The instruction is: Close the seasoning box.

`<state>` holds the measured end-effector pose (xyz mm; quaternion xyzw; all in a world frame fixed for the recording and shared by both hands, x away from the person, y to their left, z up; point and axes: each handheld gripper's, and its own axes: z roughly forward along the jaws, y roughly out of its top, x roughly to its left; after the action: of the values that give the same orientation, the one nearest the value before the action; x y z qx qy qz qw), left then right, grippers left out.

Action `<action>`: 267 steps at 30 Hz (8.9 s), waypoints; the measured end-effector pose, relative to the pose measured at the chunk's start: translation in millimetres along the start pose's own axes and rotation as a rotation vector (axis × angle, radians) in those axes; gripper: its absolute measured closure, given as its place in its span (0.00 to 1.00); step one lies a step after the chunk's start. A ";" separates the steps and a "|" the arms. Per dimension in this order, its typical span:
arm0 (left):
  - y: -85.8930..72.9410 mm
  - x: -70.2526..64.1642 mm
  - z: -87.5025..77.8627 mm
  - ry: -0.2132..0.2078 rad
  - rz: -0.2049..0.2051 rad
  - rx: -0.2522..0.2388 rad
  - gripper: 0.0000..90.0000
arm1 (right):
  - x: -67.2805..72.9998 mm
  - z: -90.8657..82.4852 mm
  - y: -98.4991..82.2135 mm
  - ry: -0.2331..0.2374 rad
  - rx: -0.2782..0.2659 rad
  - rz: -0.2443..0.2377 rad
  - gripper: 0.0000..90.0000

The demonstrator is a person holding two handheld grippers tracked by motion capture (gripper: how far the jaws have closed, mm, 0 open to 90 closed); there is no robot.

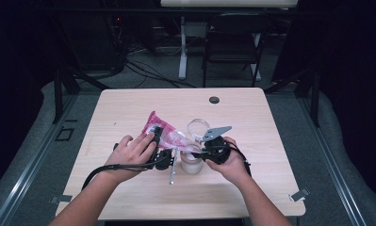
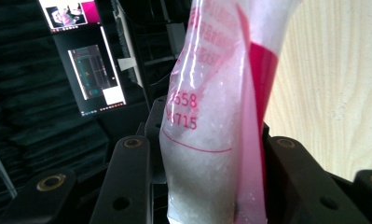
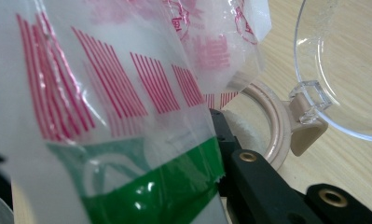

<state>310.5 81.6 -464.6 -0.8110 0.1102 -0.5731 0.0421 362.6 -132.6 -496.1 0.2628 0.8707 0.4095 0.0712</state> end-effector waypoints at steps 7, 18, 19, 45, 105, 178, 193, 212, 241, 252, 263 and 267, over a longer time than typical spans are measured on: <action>-2.1 -4.8 0.9 -0.016 -0.025 0.002 0.73 | 0.5 -0.4 0.3 -0.005 -0.003 -0.001 1.00; -5.4 -17.1 1.8 -0.033 -0.087 0.001 0.75 | 1.8 0.4 0.5 -0.012 -0.010 -0.004 1.00; -5.4 -17.1 1.8 -0.033 -0.087 0.001 0.75 | 1.8 0.4 0.5 -0.012 -0.010 -0.004 1.00; -10.9 -39.3 5.5 -0.091 -0.245 -0.001 0.78 | 3.6 1.9 1.1 -0.015 -0.050 0.012 1.00; -32.1 -88.1 40.7 -0.461 -0.874 -0.176 0.88 | 14.3 -4.9 8.6 -0.062 -0.210 0.043 0.52; -186.1 -99.5 52.4 -0.369 -1.579 -0.030 0.95 | 9.9 -3.5 11.4 -0.061 -0.234 0.055 0.54; -199.0 -107.9 53.2 -0.359 -1.664 -0.013 0.95 | 9.0 -1.7 12.0 -0.053 -0.230 0.058 0.54; -195.8 -107.2 48.3 -0.317 -1.680 -0.057 0.49 | 7.4 0.4 10.5 -0.056 -0.224 0.064 0.54; -192.7 -104.1 45.4 -0.330 -1.705 -0.096 0.48 | 7.7 1.0 10.5 -0.049 -0.218 0.056 0.54; -178.8 -88.6 29.2 -0.317 -1.620 -0.162 0.48 | 7.5 0.8 10.4 -0.053 -0.226 0.059 0.54; -153.1 -77.5 21.2 -0.352 -1.545 -0.224 0.48 | 8.3 -0.2 10.7 -0.052 -0.228 0.060 0.55; -136.5 -73.8 20.7 -0.390 -1.499 -0.259 0.48 | 8.7 -1.2 10.8 -0.055 -0.232 0.058 0.56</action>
<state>324.2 229.8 -513.0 -0.7534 -0.4099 -0.2785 -0.4321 359.1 -123.3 -486.4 0.2890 0.8072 0.5020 0.1131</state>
